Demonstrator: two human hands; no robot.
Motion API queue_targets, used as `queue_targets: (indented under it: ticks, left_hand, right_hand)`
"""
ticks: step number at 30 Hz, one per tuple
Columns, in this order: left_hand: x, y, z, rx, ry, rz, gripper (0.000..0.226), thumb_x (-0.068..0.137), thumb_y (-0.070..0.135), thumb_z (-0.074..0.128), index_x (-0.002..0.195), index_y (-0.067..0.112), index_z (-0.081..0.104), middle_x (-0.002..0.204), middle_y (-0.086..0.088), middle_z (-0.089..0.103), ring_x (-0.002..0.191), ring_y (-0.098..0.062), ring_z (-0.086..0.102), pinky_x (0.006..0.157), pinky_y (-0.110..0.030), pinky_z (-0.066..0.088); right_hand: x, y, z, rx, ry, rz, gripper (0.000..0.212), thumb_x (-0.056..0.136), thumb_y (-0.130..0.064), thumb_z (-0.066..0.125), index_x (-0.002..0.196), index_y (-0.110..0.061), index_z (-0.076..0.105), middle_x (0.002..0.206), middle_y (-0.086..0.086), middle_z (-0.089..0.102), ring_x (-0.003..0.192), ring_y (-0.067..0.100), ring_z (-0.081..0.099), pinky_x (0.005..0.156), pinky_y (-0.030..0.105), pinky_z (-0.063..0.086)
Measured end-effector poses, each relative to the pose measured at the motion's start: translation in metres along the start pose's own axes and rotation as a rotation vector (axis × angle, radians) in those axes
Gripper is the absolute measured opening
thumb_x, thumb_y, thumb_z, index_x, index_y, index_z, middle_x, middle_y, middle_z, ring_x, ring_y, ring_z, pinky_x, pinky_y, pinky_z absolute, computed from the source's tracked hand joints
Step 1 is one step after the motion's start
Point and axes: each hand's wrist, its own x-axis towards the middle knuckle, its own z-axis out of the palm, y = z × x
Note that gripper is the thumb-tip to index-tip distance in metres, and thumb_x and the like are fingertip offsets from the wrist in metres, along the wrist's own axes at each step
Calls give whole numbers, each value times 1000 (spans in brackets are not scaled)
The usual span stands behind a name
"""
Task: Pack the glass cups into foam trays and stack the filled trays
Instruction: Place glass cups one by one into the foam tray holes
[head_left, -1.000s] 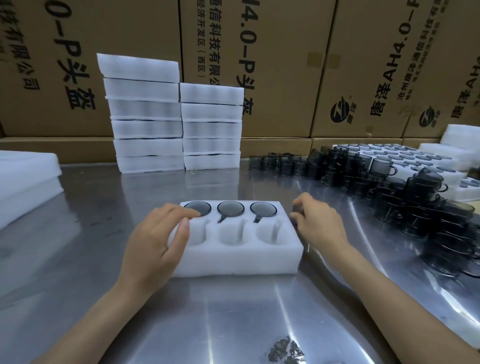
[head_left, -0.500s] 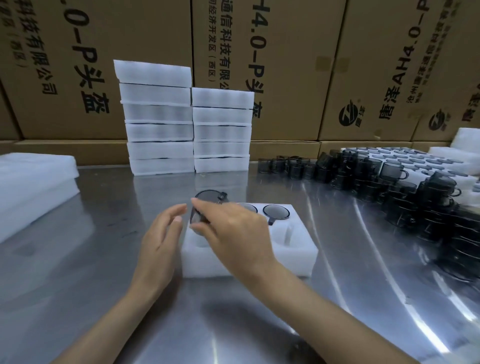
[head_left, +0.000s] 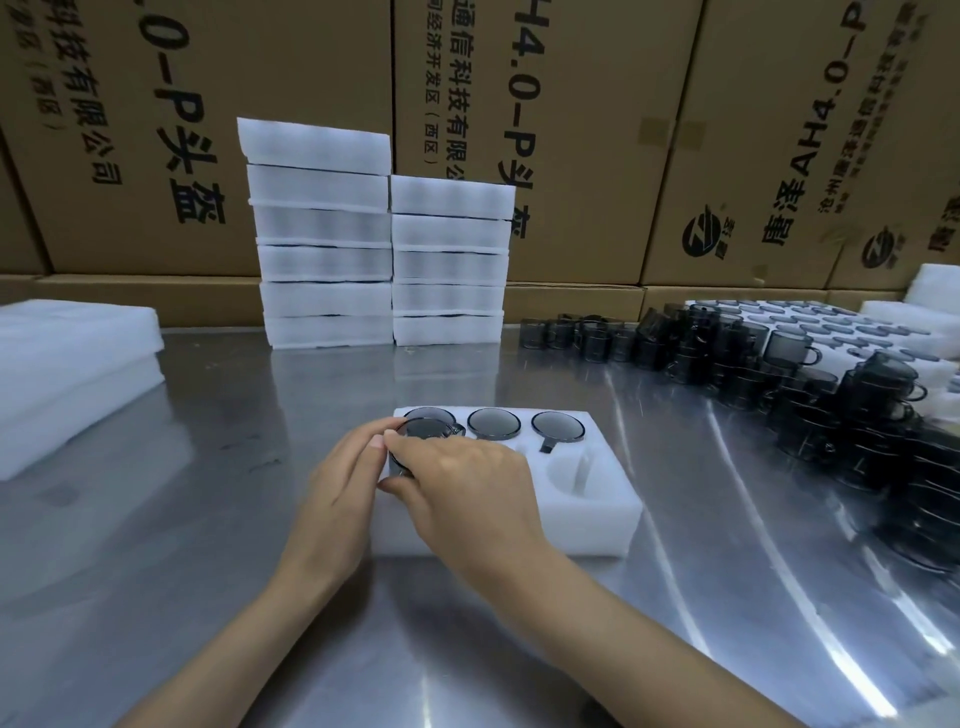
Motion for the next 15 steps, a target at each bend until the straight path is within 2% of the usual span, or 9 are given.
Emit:
queue_targets:
  ticks: [4, 6, 9, 11, 13, 15]
  left_hand:
    - [-1, -1, -1, 8, -29, 2, 36, 101, 6, 35, 105, 32, 60, 114, 14, 64, 104, 11, 55, 85, -2, 36]
    - [-1, -1, -1, 11, -42, 22, 31, 101, 10, 38, 109, 31, 60, 117, 12, 63, 107, 8, 55, 86, -2, 36]
    - [-1, 2, -5, 90, -60, 95, 33, 92, 22, 37, 117, 32, 56, 123, 16, 59, 114, 8, 51, 92, -3, 33]
    - [-2, 5, -10, 230, -82, 189, 37, 92, 26, 37, 125, 34, 51, 130, 21, 52, 122, 9, 44, 100, -7, 29]
    - [-4, 5, -17, 412, -128, 298, 43, 93, 34, 33, 134, 29, 47, 137, 20, 46, 131, 5, 37, 110, -17, 24]
    - [-8, 4, -20, 559, -193, 348, 51, 91, 40, 27, 138, 26, 44, 141, 19, 42, 135, 3, 31, 113, -23, 19]
  right_hand:
    - [-3, 2, 1, 40, -58, -9, 25, 64, -40, 82, 84, -28, 72, 60, -11, 64, 56, 12, 61, 43, 19, 32]
    - [-6, 6, 1, 103, -70, -2, 27, 70, -38, 79, 93, -26, 73, 70, -11, 67, 68, 13, 62, 48, 20, 37]
    - [-10, 16, -5, 235, -34, 34, 31, 81, -37, 67, 106, -20, 70, 101, -8, 67, 96, 15, 58, 72, 23, 48]
    - [-12, 23, -9, 253, -45, 70, 41, 86, -38, 56, 118, -15, 66, 122, -4, 63, 114, 18, 54, 92, 27, 46]
    - [-13, 26, -11, 238, -205, 98, 52, 90, -42, 48, 134, -15, 53, 141, -2, 49, 132, 18, 42, 107, 33, 36]
    - [-16, 28, -7, 216, -415, 114, 59, 95, -46, 41, 146, -18, 34, 153, -6, 31, 142, 13, 23, 115, 37, 22]
